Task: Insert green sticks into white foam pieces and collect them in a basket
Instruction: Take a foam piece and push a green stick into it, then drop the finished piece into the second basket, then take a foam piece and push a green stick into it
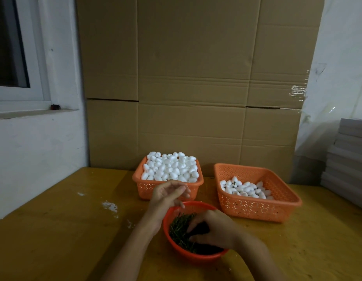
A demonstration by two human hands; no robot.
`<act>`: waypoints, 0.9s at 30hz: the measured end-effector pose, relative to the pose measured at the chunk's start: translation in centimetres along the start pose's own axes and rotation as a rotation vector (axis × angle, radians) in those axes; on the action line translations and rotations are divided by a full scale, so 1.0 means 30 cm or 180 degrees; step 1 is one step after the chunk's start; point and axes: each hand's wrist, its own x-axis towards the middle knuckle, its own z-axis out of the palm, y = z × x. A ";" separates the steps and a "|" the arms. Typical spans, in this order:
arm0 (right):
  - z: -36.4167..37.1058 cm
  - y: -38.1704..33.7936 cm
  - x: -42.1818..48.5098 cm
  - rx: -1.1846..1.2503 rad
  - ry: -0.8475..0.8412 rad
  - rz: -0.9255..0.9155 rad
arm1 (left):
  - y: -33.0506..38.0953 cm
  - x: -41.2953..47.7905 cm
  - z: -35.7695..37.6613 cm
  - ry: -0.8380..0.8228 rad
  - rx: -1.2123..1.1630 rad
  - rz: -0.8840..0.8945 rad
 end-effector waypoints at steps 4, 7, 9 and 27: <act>0.000 0.009 0.002 0.0131 -0.0049 0.0027 | 0.004 0.028 0.008 0.0508 0.0516 0.0463; 0.003 0.017 0.008 0.0187 -0.0065 0.0040 | -0.011 0.064 0.013 0.1104 0.1212 0.0825; -0.002 0.016 0.016 0.0188 -0.0080 0.0022 | -0.018 0.084 0.011 0.1164 0.1977 0.1113; 0.003 0.013 0.015 0.0228 -0.0079 0.0093 | 0.002 0.258 0.004 -0.0540 0.5207 -0.0171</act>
